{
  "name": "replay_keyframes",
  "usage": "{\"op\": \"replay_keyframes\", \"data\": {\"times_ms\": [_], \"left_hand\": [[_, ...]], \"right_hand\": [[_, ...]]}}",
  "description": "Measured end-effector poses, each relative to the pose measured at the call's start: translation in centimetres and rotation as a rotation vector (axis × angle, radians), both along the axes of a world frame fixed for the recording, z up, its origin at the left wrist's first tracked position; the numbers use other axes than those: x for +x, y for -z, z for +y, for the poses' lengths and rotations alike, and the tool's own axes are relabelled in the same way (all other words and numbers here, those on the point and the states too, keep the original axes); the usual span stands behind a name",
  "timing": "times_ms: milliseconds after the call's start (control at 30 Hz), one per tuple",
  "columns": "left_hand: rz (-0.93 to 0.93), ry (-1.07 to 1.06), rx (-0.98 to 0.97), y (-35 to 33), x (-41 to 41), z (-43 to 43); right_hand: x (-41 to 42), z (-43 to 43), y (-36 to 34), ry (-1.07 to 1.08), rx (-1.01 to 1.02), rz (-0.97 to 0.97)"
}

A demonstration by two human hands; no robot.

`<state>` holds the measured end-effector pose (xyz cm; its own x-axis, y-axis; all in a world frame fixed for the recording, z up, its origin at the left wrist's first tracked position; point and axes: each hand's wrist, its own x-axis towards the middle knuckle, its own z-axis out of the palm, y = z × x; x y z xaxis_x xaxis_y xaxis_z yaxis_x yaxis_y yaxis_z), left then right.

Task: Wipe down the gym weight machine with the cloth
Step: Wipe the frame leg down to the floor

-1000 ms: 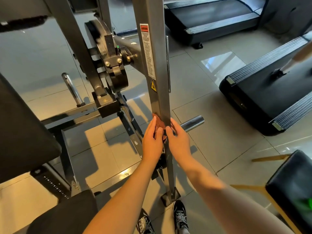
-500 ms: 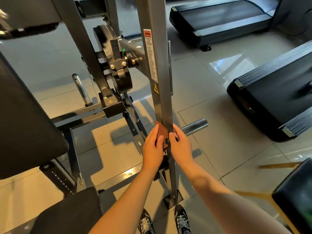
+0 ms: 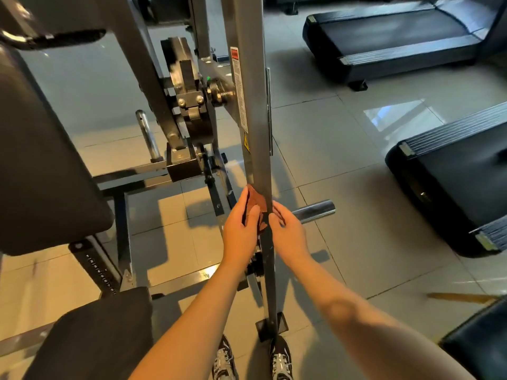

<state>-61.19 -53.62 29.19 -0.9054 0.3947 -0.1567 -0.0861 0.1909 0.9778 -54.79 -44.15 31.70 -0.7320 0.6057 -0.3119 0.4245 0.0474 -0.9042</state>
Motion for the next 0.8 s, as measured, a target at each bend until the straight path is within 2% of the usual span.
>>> {"op": "replay_keyframes", "data": {"times_ms": [167,367,467,567,667,800], "left_hand": [[0.096,-0.086,-0.092,3.0,1.8,1.3],[-0.089,-0.150,-0.150,6.1,5.9,-0.1],[-0.102,-0.173,-0.134,5.0,6.1,-0.2],[-0.223,-0.119,-0.044,3.5,6.9,0.0],[-0.381,-0.117,0.054,2.7,7.8,-0.1],[-0.362,0.011,0.003,2.5,7.4,-1.2]], "right_hand": [[0.8,1.3,1.7,-0.071,-0.046,-0.005],[3.3,2.7,4.1,-0.173,-0.017,-0.111],[4.0,2.5,4.4,-0.223,-0.110,-0.130],[4.5,1.3,4.2,-0.264,-0.237,-0.070],[5.1,0.1,4.6,-0.181,-0.322,-0.023],[5.8,-0.3,5.8,-0.044,-0.313,0.004]]}}
